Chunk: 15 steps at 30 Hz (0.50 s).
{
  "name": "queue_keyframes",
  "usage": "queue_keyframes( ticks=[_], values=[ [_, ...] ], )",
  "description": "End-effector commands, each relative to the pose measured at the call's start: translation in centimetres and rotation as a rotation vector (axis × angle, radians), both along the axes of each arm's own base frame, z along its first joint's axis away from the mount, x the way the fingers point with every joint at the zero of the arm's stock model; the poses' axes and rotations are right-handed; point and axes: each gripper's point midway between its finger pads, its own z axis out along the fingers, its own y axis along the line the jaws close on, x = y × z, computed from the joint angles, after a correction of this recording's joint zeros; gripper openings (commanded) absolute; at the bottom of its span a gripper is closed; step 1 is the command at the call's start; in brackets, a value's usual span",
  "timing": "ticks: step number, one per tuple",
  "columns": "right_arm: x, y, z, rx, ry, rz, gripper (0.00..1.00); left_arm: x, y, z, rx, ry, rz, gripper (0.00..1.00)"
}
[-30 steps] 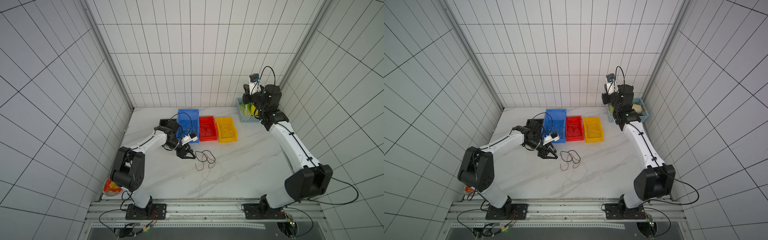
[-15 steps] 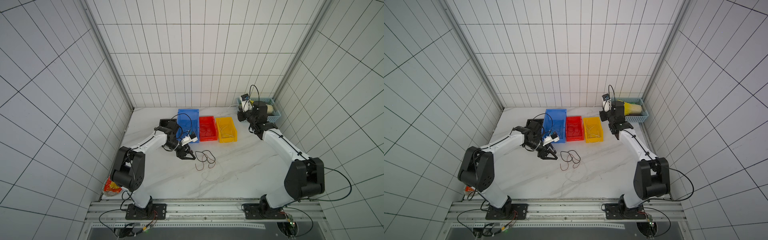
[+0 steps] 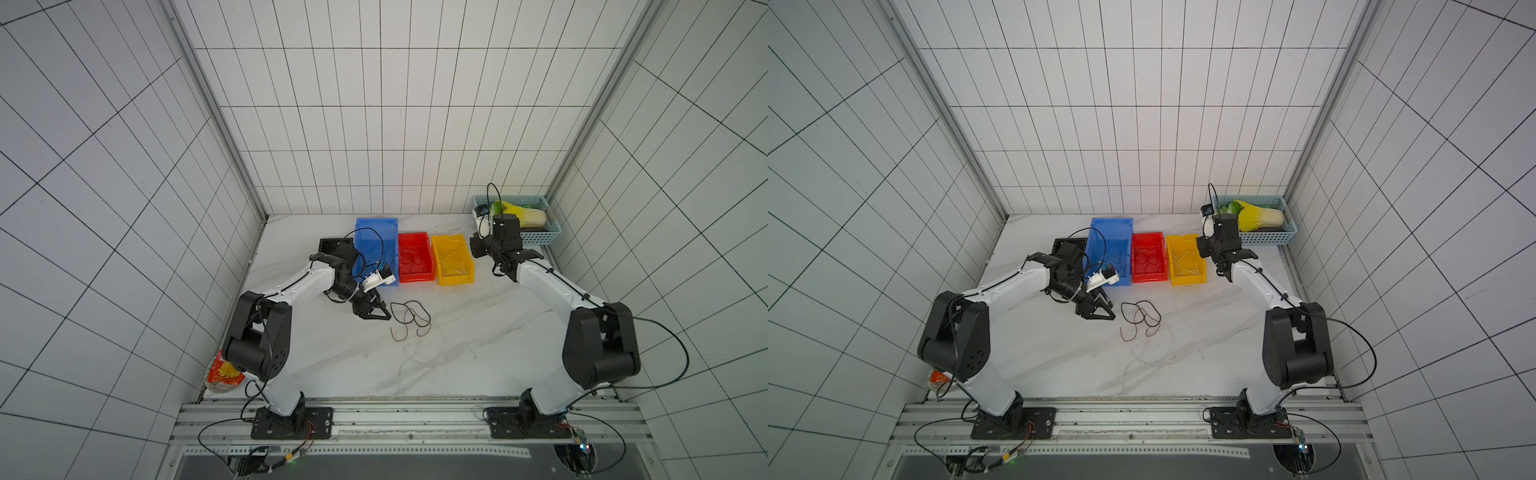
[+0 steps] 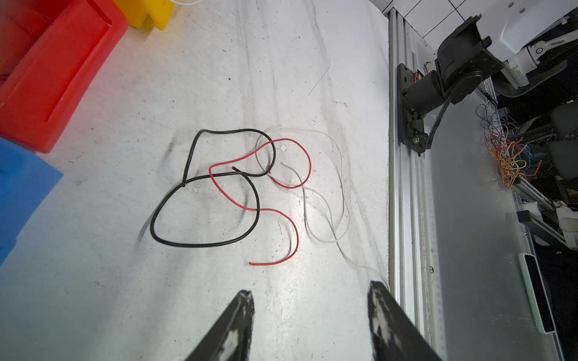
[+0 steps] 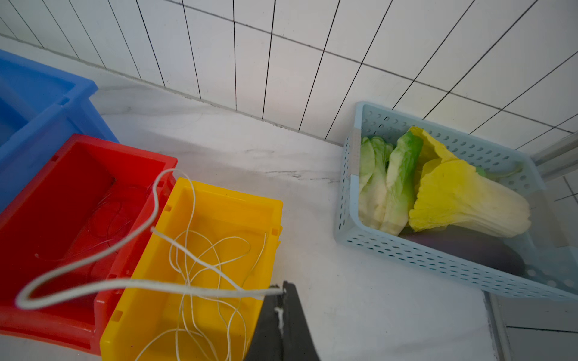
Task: Untangle and sort cables by color
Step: Place the cable in the bin.
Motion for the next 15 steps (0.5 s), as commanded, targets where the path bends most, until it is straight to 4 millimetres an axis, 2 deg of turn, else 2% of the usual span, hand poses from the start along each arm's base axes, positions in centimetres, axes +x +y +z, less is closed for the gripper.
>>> queue_keyframes(
  ticks=[1, 10, 15],
  values=[
    [-0.7, 0.6, -3.4, -0.024, 0.096, 0.012, 0.0, 0.0, 0.1, -0.5, 0.007, 0.005, -0.003, 0.56],
    [-0.3, 1.2, -8.4, -0.026, 0.215, 0.018, 0.0, 0.0, 0.2, -0.7, 0.013, 0.012, 0.0, 0.56],
    [-0.4, 1.4, -8.8, -0.028, 0.248, 0.008, 0.0, 0.0, 0.1, -0.7, 0.013, 0.013, 0.0, 0.56]
  ],
)
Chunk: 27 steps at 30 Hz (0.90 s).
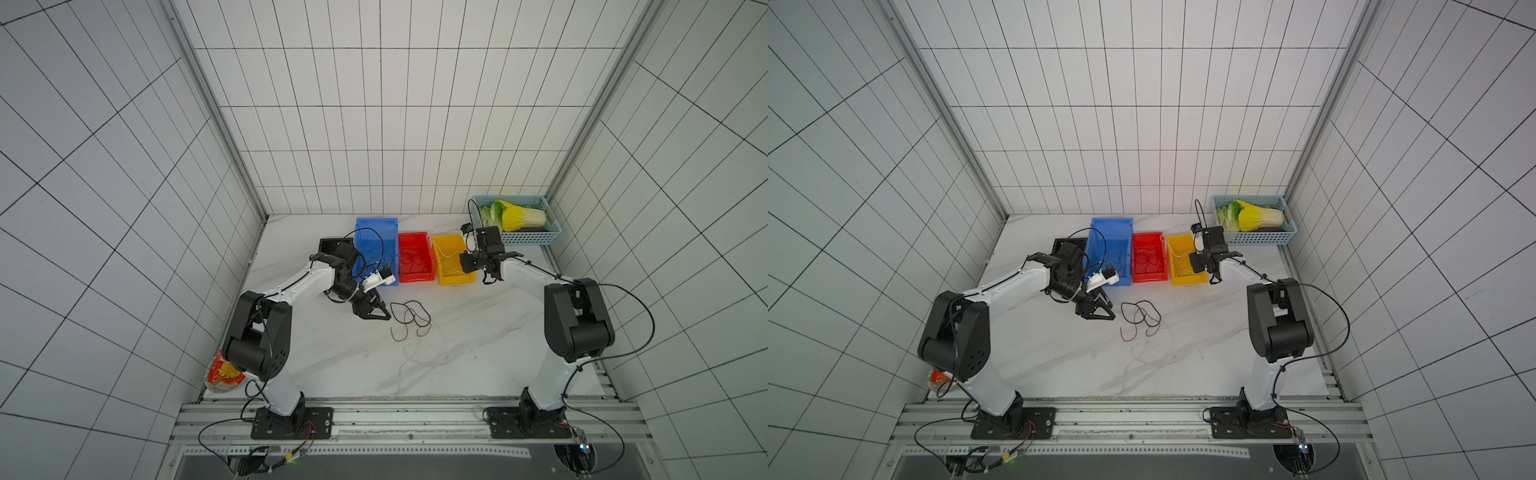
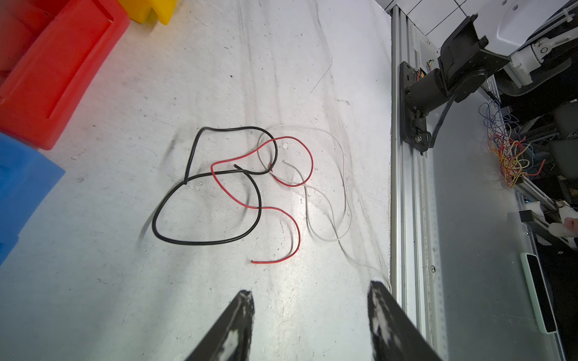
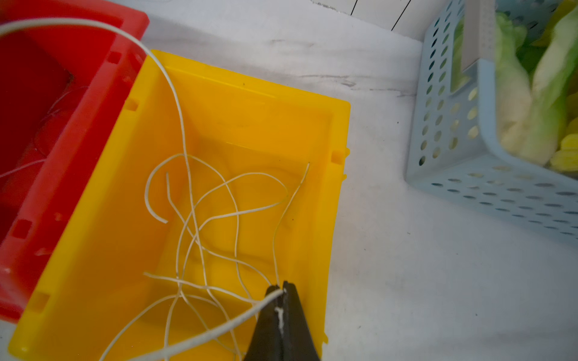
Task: Untangle and sort cables by color
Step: Place the cable in the bin.
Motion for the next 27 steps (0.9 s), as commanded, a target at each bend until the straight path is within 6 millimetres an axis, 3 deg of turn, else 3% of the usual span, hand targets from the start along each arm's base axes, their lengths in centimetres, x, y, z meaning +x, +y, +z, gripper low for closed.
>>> queue_keyframes(
  ticks=[1, 3, 6, 12, 19, 22, 27],
  values=[
    [0.3, 0.8, 0.8, 0.027, 0.005, -0.005, 0.0, -0.1, 0.0, -0.6, 0.003, 0.013, -0.003, 0.56],
    [0.1, 0.7, 0.6, 0.028, 0.024, -0.013, 0.03, -0.1, 0.0, -0.6, 0.005, 0.013, -0.002, 0.56],
    [-0.2, 0.7, 1.2, 0.033, 0.022, -0.01, 0.16, 0.0, 0.1, -0.6, 0.006, 0.014, -0.002, 0.56],
    [-0.7, 1.0, 5.9, 0.067, -0.051, 0.017, 0.33, -0.2, -0.1, -0.9, 0.013, 0.019, -0.008, 0.56],
    [-1.7, 1.2, 11.4, 0.074, -0.139, 0.08, 0.43, -0.2, -0.1, -1.0, 0.018, 0.02, -0.009, 0.56],
    [-1.9, 2.7, 11.8, 0.12, -0.126, 0.153, 0.47, -0.2, -0.2, -1.1, 0.022, 0.021, -0.011, 0.56],
    [-2.2, 6.8, 10.1, 0.233, -0.03, 0.35, 0.51, -0.2, -0.1, -1.4, 0.034, 0.023, -0.009, 0.56]
  ],
)
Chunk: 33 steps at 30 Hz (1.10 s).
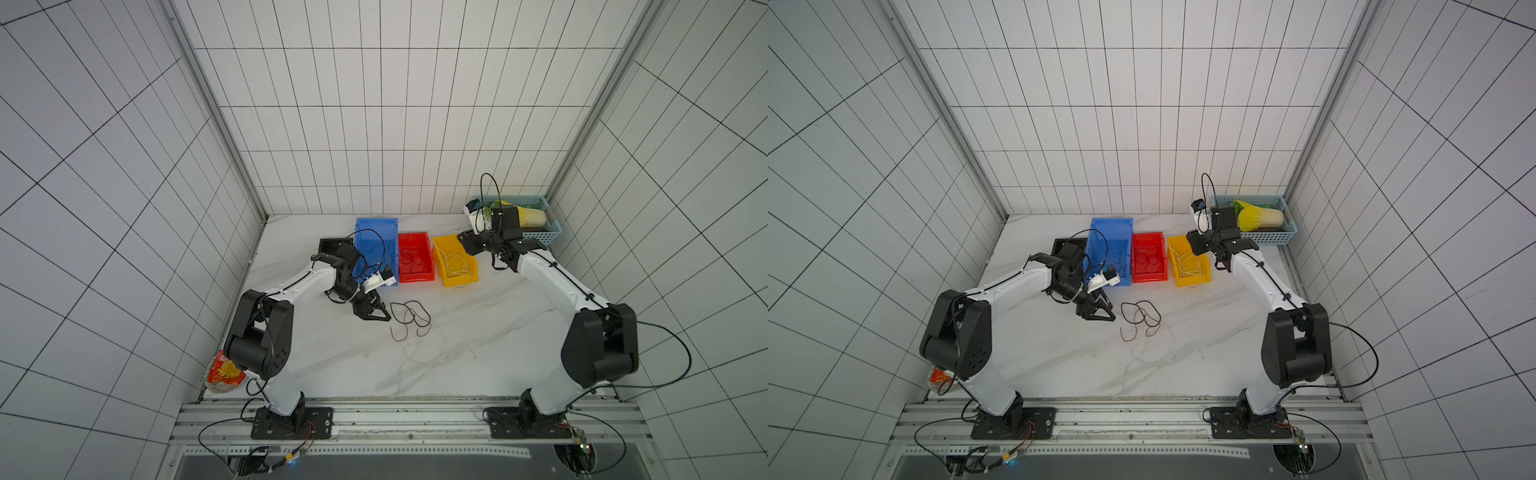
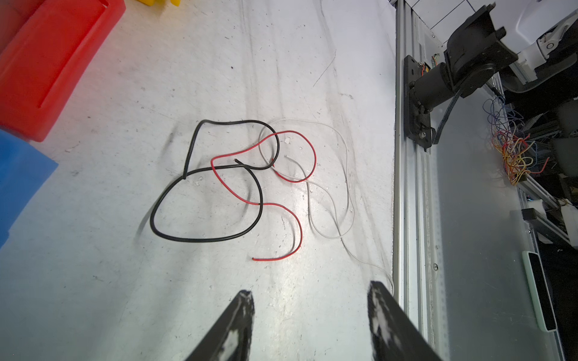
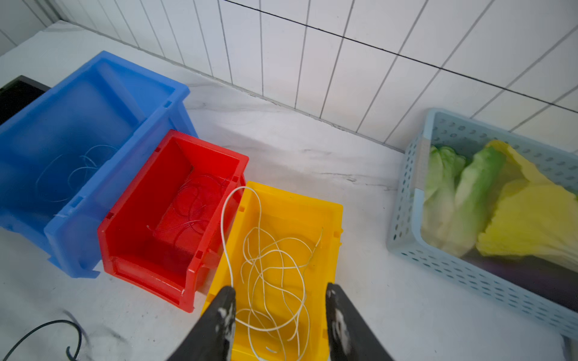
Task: Untangle and sort cables by color
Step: Place the cable in the bin.
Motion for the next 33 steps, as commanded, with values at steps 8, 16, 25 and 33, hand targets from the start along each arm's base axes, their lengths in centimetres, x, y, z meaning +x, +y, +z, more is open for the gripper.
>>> queue_keyframes(
  ticks=[8, 16, 25, 33],
  values=[
    [-0.5, 3.5, -6.6, -0.035, 0.233, 0.233, 0.53, 0.6, -0.4, -2.6, 0.146, -0.047, 0.029, 0.58],
    [1.0, 3.4, -8.9, -0.041, 0.276, 0.202, 0.37, 0.1, -3.7, -4.8, 0.249, -0.057, -0.019, 0.59],
    [1.9, 1.6, -8.8, -0.088, 0.248, 0.106, 0.0, -0.9, -3.9, -4.9, 0.248, -0.052, -0.057, 0.59],
    [2.1, -1.7, -10.6, -0.169, 0.253, -0.008, 0.0, -1.0, -3.6, -4.8, 0.255, -0.055, -0.058, 0.58]
  ],
)
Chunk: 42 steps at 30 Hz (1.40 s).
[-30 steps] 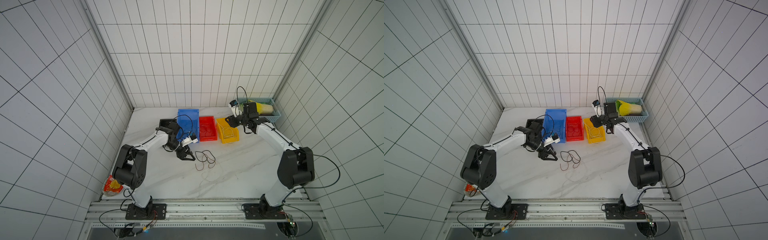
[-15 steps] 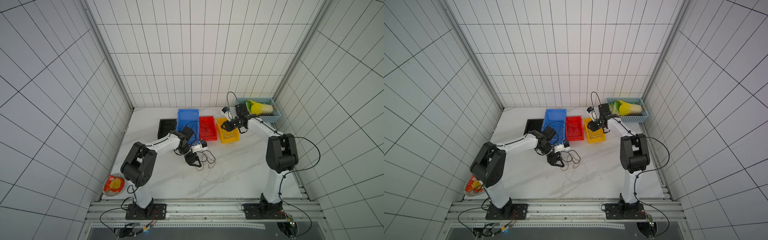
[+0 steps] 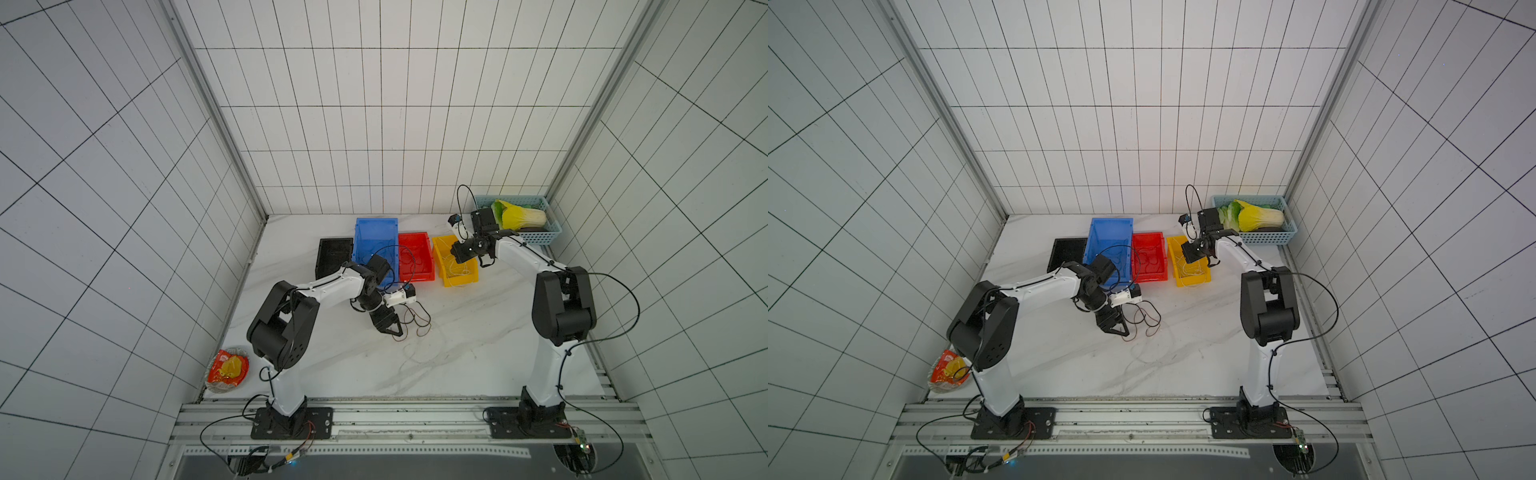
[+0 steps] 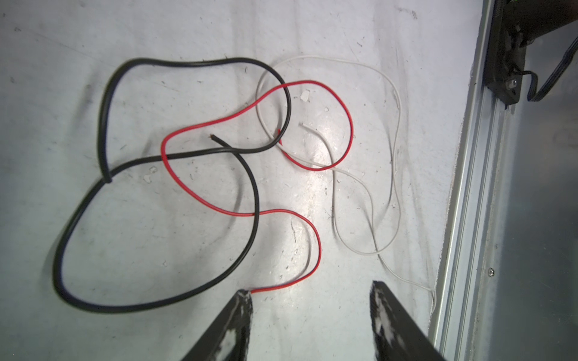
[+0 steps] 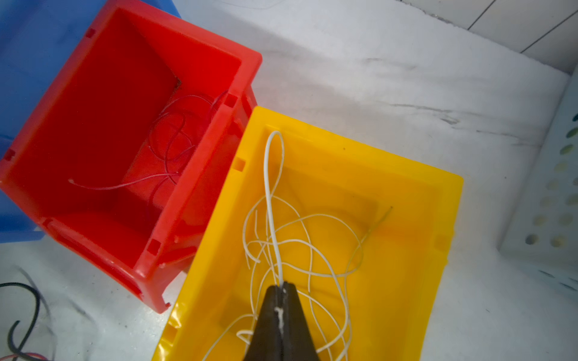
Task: Untangle and sort cables by color
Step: Place the cable in the bin, then pick up the cable from the cable.
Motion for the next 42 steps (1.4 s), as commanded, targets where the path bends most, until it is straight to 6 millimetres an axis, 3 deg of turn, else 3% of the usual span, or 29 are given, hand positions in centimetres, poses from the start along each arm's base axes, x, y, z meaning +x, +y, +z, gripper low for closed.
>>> queue_keyframes(
  ticks=[1, 6, 9, 12, 18, 22, 24, 25, 26, 27, 34, 39, 42],
  values=[
    [0.1, -1.5, -0.4, -0.041, -0.011, -0.038, 0.0, 0.7, -0.3, 1.1, -0.017, -0.049, -0.009, 0.58],
    [-0.2, -0.3, -1.6, -0.011, 0.03, -0.012, 0.0, 1.1, 0.0, 1.7, -0.035, -0.041, 0.005, 0.58],
    [-0.2, -0.1, -0.9, -0.025, 0.01, -0.013, 0.17, 1.3, 0.3, 2.4, -0.055, -0.034, 0.018, 0.58],
    [-0.2, -0.1, 1.3, -0.018, -0.036, -0.017, 0.27, 1.5, 0.7, 2.9, -0.068, -0.035, 0.025, 0.58],
    [-0.9, -1.1, 7.7, -0.004, -0.152, -0.07, 0.37, 1.7, 0.7, 4.0, -0.087, -0.048, 0.022, 0.58],
    [-2.7, -2.3, 11.3, 0.004, -0.191, -0.129, 0.44, 1.9, 0.6, 4.0, -0.086, -0.051, 0.036, 0.58],
    [-4.2, -2.8, 12.0, -0.003, -0.176, -0.159, 0.46, 2.7, 0.4, 3.5, -0.062, -0.08, 0.086, 0.59],
    [-5.2, -3.0, 12.0, 0.004, -0.156, -0.184, 0.46, 2.9, 0.1, 3.3, -0.056, -0.112, 0.105, 0.62],
    [-6.2, -2.9, 11.7, 0.027, -0.124, -0.207, 0.46, 2.5, -0.3, 3.1, -0.055, -0.141, 0.091, 0.96],
    [-7.3, -2.7, 11.2, 0.044, -0.087, -0.22, 0.46, 2.0, -0.7, 2.9, -0.044, -0.171, 0.065, 0.98],
    [-17.1, 0.9, 5.9, 0.12, 0.154, -0.213, 0.49, 3.3, -1.5, 0.8, 0.101, -0.302, 0.12, 0.98],
    [-21.7, 1.6, 1.5, 0.14, 0.404, -0.247, 0.49, 4.3, -2.2, 0.1, 0.124, -0.328, 0.131, 0.93],
    [-23.6, 3.3, 0.7, 0.185, 0.477, -0.148, 0.5, 4.1, -1.7, 0.1, 0.101, -0.303, 0.117, 0.89]
  ],
)
